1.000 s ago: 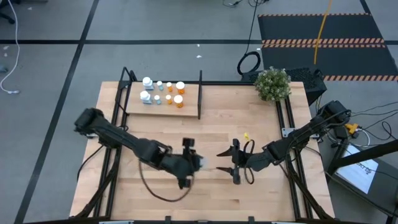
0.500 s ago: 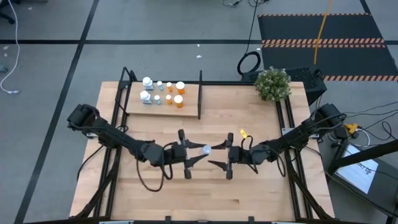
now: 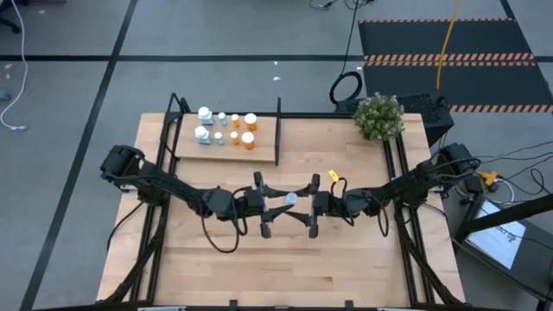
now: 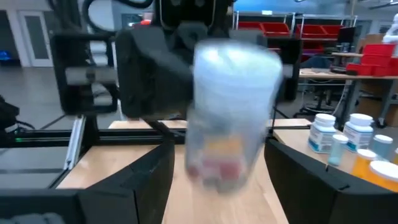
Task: Pick and place medicine bottles onto shelf by color
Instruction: Put the bottom transparent pill bottle on the shelf
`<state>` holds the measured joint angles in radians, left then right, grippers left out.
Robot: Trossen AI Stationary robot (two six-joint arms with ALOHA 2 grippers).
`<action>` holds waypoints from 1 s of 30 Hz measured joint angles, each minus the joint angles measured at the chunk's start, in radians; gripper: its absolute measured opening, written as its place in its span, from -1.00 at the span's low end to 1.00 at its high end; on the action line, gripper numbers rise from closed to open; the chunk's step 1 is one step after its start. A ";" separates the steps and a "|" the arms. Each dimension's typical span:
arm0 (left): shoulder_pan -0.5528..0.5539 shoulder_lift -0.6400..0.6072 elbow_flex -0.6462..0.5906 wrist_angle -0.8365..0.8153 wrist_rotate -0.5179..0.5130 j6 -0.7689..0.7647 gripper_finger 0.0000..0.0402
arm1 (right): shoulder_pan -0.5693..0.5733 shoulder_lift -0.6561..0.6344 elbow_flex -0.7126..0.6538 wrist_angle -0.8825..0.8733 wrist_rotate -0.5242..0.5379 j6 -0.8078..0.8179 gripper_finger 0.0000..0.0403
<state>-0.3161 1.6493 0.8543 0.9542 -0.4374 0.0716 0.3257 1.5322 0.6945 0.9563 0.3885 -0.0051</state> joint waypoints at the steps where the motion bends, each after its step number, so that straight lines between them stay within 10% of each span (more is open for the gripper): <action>1: 0.005 0.008 0.000 0.006 0.007 -0.002 -0.21 | -0.006 0.000 0.000 0.003 0.000 0.000 0.20; 19: 0.005 0.025 0.001 0.036 0.027 0.032 -0.21 | -0.031 0.000 0.000 -0.003 -0.102 0.033 -0.25; 30: -0.048 -0.212 0.000 -0.419 0.036 0.002 0.30 | -0.032 0.000 0.000 -0.122 -0.270 0.215 -0.25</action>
<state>-0.3639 1.4376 0.8547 0.5355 -0.4018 0.0735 0.2935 1.5318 0.6941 0.8341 0.1186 0.2095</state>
